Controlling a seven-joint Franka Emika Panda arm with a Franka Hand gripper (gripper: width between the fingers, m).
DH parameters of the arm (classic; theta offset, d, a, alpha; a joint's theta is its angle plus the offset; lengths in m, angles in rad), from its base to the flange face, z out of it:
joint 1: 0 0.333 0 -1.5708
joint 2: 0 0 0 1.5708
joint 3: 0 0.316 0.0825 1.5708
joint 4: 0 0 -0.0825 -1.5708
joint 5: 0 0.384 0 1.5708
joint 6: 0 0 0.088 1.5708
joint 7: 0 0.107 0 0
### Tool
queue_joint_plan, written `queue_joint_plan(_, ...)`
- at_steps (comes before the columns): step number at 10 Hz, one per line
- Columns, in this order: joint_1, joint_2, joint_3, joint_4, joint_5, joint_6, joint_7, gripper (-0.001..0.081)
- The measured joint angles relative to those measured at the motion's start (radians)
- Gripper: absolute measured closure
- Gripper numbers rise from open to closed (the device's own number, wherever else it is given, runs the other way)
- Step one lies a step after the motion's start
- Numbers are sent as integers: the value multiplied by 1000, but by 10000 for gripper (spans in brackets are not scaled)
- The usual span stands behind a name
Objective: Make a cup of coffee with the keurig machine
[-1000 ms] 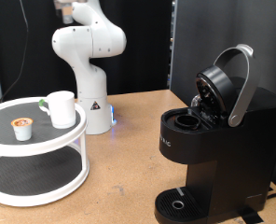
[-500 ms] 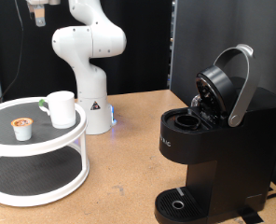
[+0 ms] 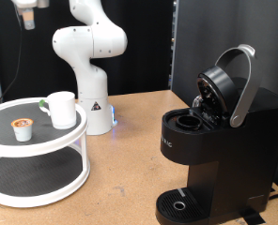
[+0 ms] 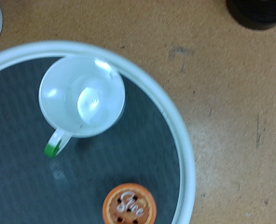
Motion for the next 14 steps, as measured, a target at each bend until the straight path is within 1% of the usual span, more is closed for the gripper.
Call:
queue_joint_plan(2, -6, 24, -16, 6, -30, 2, 12, 4)
queue_joint_plan(4, -10, 47, -16, 3, -49, 19, 42, 4)
queue_joint_plan(6, -10, 54, -15, 3, -52, 20, 43, 4)
queue_joint_plan(7, -5, 53, -21, -3, -52, 31, -7, 4)
queue_joint_plan(8, -4, 53, -29, -24, -52, 63, -37, 4)
queue_joint_plan(9, -5, 53, -30, -57, -55, 101, -40, 4)
queue_joint_plan(12, -12, 67, -32, -169, -86, 235, -22, 4)
queue_joint_plan(14, -19, 84, -37, -234, -112, 327, -5, 4)
